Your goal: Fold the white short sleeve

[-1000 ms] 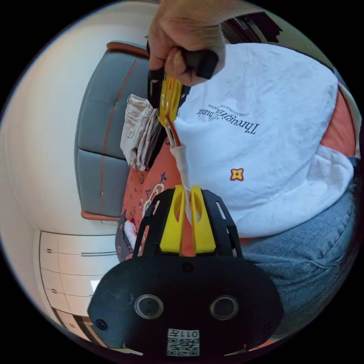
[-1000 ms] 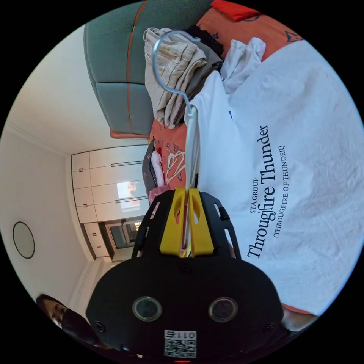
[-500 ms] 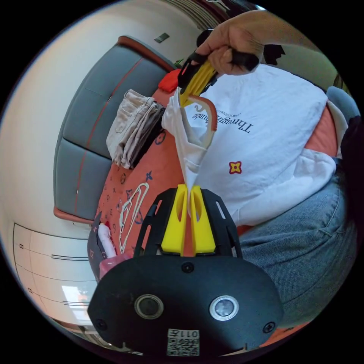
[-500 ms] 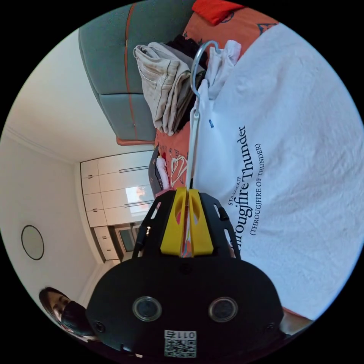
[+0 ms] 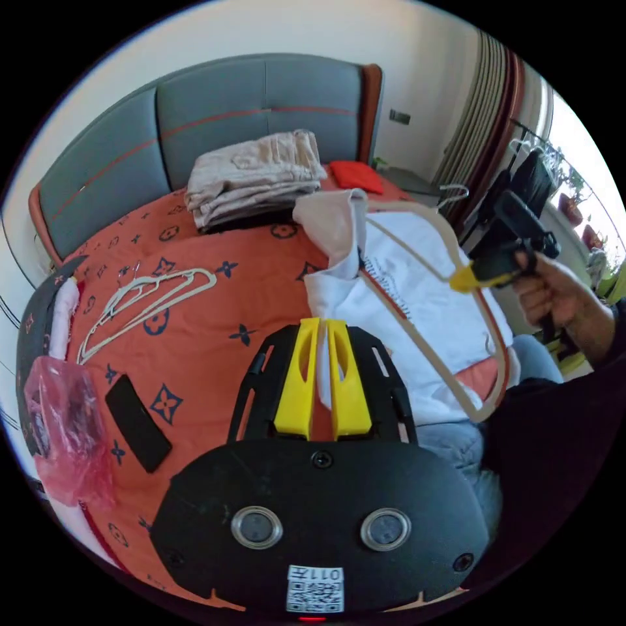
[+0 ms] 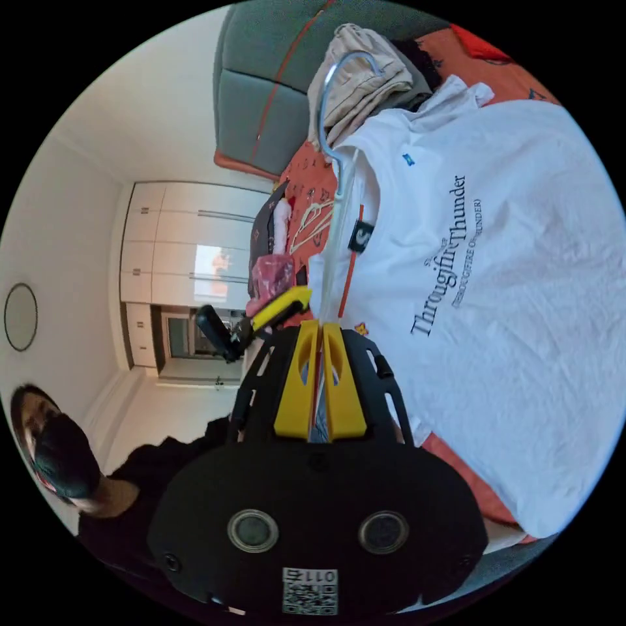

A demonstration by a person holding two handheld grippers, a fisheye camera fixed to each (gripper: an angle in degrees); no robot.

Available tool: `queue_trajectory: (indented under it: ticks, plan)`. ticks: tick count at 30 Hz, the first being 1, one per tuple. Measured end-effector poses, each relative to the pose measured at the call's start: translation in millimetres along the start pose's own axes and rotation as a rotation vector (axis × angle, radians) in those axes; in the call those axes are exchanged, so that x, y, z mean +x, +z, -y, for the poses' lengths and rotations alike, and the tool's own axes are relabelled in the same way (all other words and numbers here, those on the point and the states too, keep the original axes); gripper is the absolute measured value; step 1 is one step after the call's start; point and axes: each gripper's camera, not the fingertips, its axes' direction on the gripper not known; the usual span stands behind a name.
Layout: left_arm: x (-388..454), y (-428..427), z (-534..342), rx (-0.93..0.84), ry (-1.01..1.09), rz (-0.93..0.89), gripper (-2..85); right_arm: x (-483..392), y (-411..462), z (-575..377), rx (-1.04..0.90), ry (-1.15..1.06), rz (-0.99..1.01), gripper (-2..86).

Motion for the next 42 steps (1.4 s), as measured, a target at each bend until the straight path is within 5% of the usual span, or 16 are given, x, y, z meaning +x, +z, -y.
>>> queue_trajectory:
  ticks: [11,19,36,42]
  plan:
    - [-4.4,-44.2,4.5,0.145,-0.105,0.135,4.7,-127.8,-44.5,-75.2,-0.022,-0.291,-0.425,0.2]
    - [2.5,-68.0,3.7,0.344,-0.037,0.276,0.3,-242.8,51.2,91.6,-0.161,-0.708,-0.766,0.5]
    - [-90.8,-47.8,61.1,0.219,-0.179,0.072,0.1,-249.5,379.1,403.5,-0.836,-0.544,-0.34,2.6]
    - [-123.1,-39.4,85.2,0.155,-0.208,0.034,0.1,-233.0,394.3,437.6,-0.609,-0.551,-0.717,10.5]
